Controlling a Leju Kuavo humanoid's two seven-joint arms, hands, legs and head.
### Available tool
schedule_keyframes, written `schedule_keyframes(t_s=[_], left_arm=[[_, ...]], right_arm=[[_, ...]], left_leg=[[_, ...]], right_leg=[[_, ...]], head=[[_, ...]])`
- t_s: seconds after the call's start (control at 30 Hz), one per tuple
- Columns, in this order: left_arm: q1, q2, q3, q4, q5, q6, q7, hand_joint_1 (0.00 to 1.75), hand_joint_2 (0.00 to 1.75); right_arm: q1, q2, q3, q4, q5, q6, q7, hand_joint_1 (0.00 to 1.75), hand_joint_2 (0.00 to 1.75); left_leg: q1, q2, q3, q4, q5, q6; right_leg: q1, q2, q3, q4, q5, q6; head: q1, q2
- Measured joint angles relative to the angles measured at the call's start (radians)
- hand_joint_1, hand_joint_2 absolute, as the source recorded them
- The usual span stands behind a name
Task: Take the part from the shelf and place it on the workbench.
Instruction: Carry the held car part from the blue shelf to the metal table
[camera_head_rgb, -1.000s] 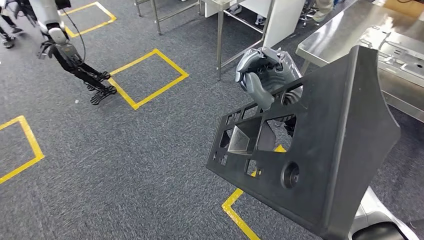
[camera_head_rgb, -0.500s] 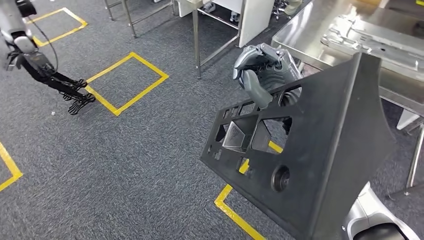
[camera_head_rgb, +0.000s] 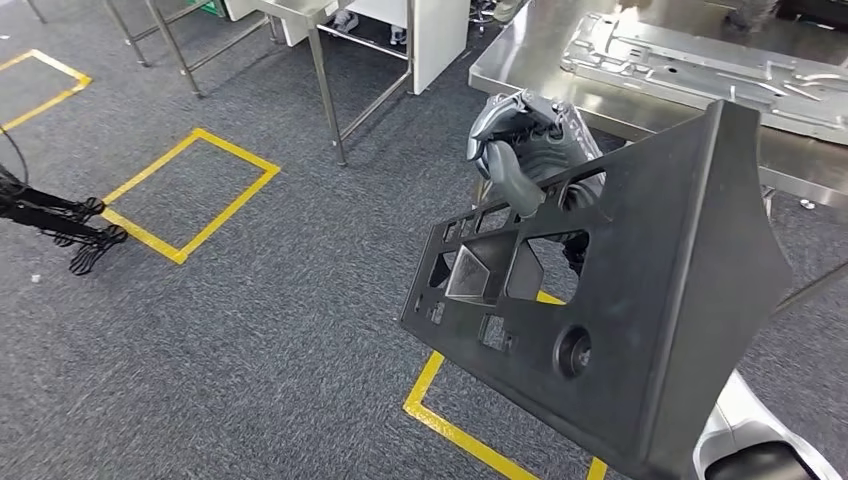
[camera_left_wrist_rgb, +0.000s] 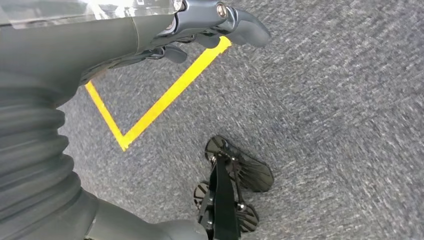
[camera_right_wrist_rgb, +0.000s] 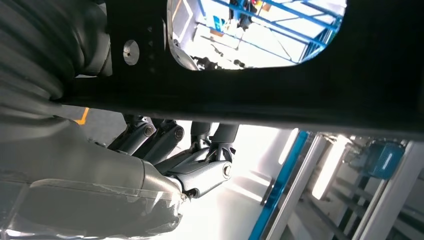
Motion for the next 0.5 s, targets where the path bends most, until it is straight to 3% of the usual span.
schedule_keyframes(t_s=[0.07, 0.13, 0.2, 0.27, 0.3, 0.33, 0.37, 0.43, 0.5], left_arm=[[-0.003, 0.001, 0.001, 0.000, 0.000, -0.006, 0.008, 0.00, 1.75], [-0.007, 0.002, 0.001, 0.000, -0.001, -0.009, 0.018, 0.00, 1.75], [-0.008, 0.003, 0.001, 0.000, -0.002, -0.011, 0.026, 0.00, 1.75], [-0.006, 0.004, 0.001, 0.000, -0.005, -0.012, 0.032, 0.00, 1.75], [-0.005, 0.004, 0.001, 0.000, -0.006, -0.014, 0.033, 0.00, 1.75], [-0.006, 0.005, 0.001, 0.000, -0.008, -0.015, 0.034, 0.00, 1.75], [-0.006, 0.005, 0.000, 0.000, -0.009, -0.019, 0.034, 0.00, 1.75], [-0.007, 0.005, 0.000, 0.000, -0.018, -0.031, 0.034, 0.00, 1.75], [-0.007, 0.005, -0.003, 0.000, -0.030, -0.045, 0.034, 0.00, 1.75]], right_arm=[[-0.007, 0.002, -0.006, 0.006, -0.014, 0.007, 0.008, 1.75, 1.75], [-0.016, 0.002, -0.016, 0.010, -0.027, 0.012, 0.017, 1.75, 1.75], [-0.028, 0.002, -0.022, 0.014, -0.034, 0.013, 0.022, 1.75, 1.75], [-0.032, 0.003, -0.024, 0.019, -0.037, 0.014, 0.025, 1.75, 1.75], [-0.030, 0.003, -0.024, 0.021, -0.038, 0.015, 0.026, 1.75, 1.75], [-0.029, 0.003, -0.025, 0.024, -0.039, 0.015, 0.027, 1.75, 1.75], [-0.028, 0.003, -0.026, 0.026, -0.040, 0.016, 0.027, 1.75, 1.75], [-0.031, 0.003, -0.029, 0.028, -0.042, 0.019, 0.026, 1.75, 1.75], [-0.035, 0.003, -0.031, 0.029, -0.044, 0.024, 0.025, 1.75, 1.75]], left_leg=[[-0.001, 0.004, 0.003, -0.009, -0.001, 0.011], [0.001, 0.023, 0.004, -0.018, 0.006, 0.025], [0.001, 0.047, 0.005, -0.023, 0.010, 0.036], [-0.001, 0.069, 0.003, -0.023, 0.009, 0.039], [-0.002, 0.081, 0.003, -0.023, 0.009, 0.040], [-0.003, 0.091, 0.003, -0.023, 0.008, 0.040], [-0.004, 0.102, 0.004, -0.022, 0.007, 0.040], [-0.007, 0.121, 0.008, -0.021, 0.003, 0.036], [-0.013, 0.137, 0.012, -0.020, -0.001, 0.028]], right_leg=[[-0.002, 0.018, -0.008, -0.001, 0.006, 0.013], [-0.002, -0.003, -0.017, 0.013, -0.006, 0.024], [-0.001, -0.056, -0.058, 0.102, -0.059, 0.033], [-0.003, -0.081, -0.121, 0.238, -0.119, 0.040], [-0.005, -0.083, -0.141, 0.281, -0.129, 0.041], [-0.006, -0.085, -0.141, 0.284, -0.120, 0.042], [-0.006, -0.090, -0.120, 0.245, -0.094, 0.040], [-0.001, -0.123, -0.042, 0.097, -0.032, 0.030], [0.009, -0.150, 0.004, 0.003, -0.005, 0.017]], head=[[0.000, 0.000], [0.003, 0.000], [0.010, 0.000], [0.014, 0.000], [0.014, 0.000], [0.014, 0.000], [0.014, 0.000], [0.014, 0.000], [0.014, 0.000]])
